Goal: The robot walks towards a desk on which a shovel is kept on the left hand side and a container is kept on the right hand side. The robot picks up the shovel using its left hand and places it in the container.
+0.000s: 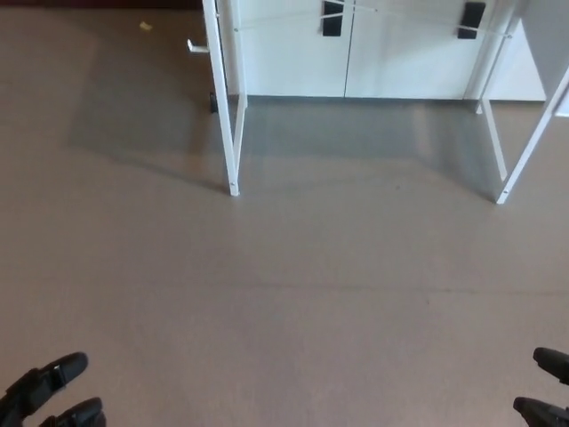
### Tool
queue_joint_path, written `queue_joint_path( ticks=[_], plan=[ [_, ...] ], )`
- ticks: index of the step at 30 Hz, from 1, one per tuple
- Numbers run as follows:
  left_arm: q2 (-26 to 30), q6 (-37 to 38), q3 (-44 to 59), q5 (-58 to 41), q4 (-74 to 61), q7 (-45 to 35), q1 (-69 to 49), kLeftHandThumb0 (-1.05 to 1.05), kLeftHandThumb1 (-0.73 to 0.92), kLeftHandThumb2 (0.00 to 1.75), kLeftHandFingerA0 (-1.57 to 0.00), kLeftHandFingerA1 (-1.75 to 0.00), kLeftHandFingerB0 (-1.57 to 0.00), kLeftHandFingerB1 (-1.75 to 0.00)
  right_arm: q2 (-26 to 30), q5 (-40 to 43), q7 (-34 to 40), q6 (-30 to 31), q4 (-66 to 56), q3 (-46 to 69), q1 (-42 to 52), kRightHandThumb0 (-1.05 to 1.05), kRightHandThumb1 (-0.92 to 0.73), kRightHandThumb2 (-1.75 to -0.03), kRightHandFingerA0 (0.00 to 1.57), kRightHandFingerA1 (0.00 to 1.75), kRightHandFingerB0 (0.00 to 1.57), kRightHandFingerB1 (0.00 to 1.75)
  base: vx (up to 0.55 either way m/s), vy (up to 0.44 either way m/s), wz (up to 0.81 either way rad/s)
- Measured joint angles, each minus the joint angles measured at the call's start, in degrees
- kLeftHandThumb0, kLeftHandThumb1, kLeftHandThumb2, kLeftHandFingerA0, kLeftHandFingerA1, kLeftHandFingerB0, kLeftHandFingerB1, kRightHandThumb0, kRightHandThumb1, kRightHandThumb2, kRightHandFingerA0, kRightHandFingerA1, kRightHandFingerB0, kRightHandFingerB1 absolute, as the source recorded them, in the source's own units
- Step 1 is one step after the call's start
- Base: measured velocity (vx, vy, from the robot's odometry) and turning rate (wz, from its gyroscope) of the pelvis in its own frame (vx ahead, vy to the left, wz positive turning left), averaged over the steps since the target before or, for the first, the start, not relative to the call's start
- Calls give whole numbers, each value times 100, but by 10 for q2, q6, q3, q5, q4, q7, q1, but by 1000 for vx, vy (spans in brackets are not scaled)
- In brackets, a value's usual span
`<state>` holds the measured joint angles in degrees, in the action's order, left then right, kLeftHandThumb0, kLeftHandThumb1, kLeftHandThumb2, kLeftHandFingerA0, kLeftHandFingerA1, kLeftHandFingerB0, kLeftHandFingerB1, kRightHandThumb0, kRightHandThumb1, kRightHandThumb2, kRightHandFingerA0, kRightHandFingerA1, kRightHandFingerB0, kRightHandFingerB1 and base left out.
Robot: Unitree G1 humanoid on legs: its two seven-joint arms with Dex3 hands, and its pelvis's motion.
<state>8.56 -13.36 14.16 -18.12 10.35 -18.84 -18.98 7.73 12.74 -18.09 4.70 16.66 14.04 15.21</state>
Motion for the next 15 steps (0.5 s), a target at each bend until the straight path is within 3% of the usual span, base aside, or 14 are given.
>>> queue_joint_path(
  ticks=[7, 11, 15],
  plan=[
    [0, 0, 0, 0, 1, 0, -6, -4, 44, 90, -26, -55, -27, -54, 1, 0, 0, 0, 1, -1, 8, -26, -48, -61, 54, 51, 41, 45, 197, 46, -13],
    [2, 0, 1, 1, 4, 1, -7, -4, 44, 89, -27, -56, -29, -54, 0, -1, -1, 0, 2, -6, 10, -24, -49, -61, 53, 51, 41, 45, 228, 388, -9],
    [4, 0, 1, 3, 2, 5, -8, -5, 44, 90, -26, -56, -28, -54, 0, -2, -1, -1, 4, -7, 11, -23, -49, -61, 56, 51, 42, 45, 168, 144, 5]
  ],
)
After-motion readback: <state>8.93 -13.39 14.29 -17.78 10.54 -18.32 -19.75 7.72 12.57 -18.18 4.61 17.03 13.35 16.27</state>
